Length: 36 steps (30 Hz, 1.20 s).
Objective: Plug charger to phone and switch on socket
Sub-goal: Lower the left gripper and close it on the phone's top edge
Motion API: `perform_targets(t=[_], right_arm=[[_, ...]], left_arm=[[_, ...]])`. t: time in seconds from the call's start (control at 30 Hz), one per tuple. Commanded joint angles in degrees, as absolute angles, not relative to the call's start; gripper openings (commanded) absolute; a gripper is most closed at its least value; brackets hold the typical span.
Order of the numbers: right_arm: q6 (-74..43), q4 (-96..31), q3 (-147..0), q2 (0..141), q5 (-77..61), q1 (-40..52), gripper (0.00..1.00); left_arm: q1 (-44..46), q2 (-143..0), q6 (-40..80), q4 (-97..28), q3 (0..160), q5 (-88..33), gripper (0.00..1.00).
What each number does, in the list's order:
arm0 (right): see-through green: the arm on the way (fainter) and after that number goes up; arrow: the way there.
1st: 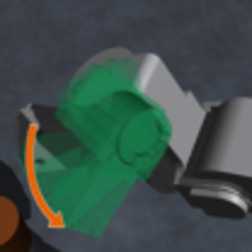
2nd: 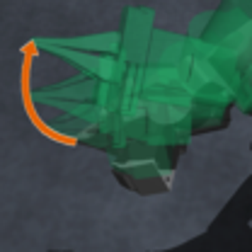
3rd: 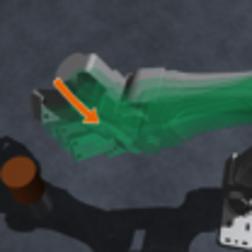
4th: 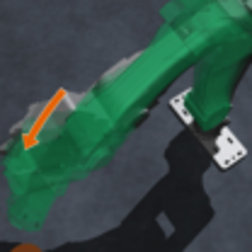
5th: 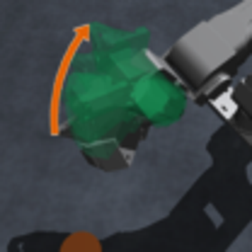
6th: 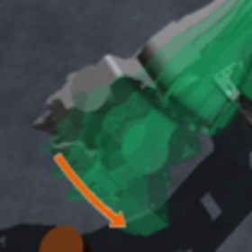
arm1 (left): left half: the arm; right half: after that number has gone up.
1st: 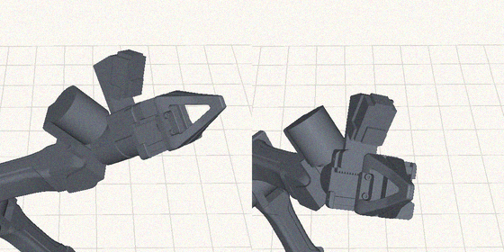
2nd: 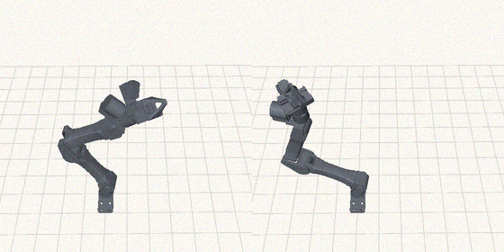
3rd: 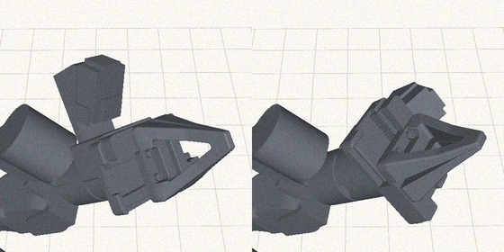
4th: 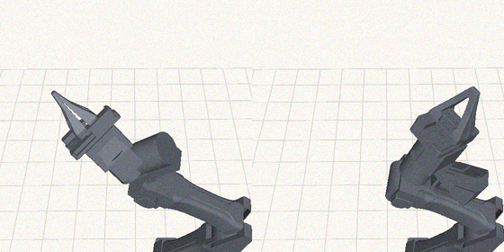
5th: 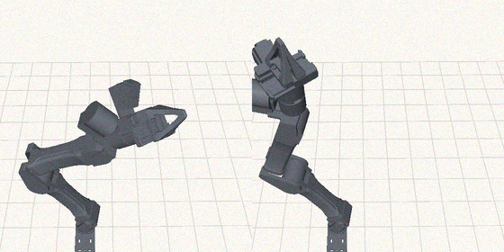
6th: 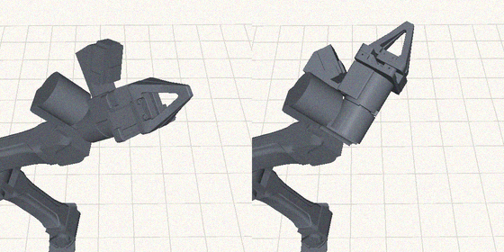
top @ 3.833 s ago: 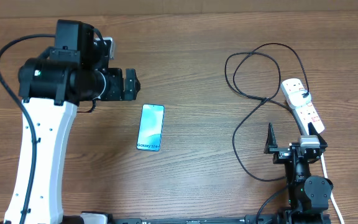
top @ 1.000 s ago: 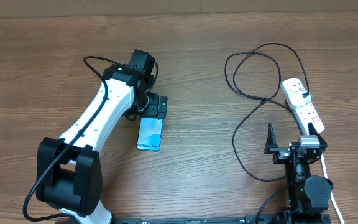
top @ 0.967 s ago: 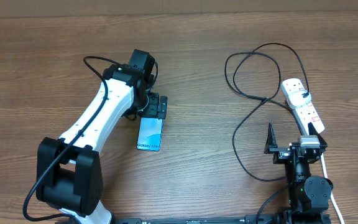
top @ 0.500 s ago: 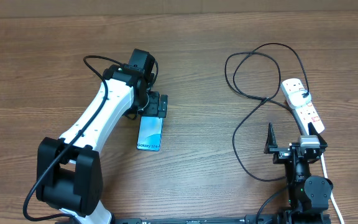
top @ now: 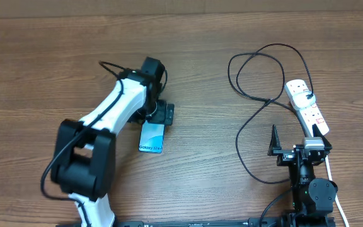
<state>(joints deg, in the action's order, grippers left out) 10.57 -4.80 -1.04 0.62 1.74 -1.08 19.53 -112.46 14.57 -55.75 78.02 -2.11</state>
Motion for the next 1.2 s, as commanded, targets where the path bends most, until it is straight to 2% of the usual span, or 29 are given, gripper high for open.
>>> perform_targets(t=[0.0, 0.77, 0.93, 1.17], right_arm=[[10.74, -4.67, -0.45, 0.16, 1.83, -1.15, 1.00], [10.74, -4.67, -0.45, 0.16, 1.83, -1.15, 1.00], [10.74, -4.67, -0.45, 0.16, 1.83, -1.15, 1.00], [10.74, -4.67, -0.45, 0.16, 1.80, -1.15, 1.00]], left_arm=[[19.86, -115.70, 15.31, -56.16, 77.60, -0.21, 1.00], [19.90, -116.90, 16.34, -55.35, 77.60, 0.38, 1.00], [19.90, -116.90, 16.36, -56.16, 77.60, 0.10, 0.87], [19.90, -116.90, 16.34, -56.14, 77.60, -1.54, 0.76]])
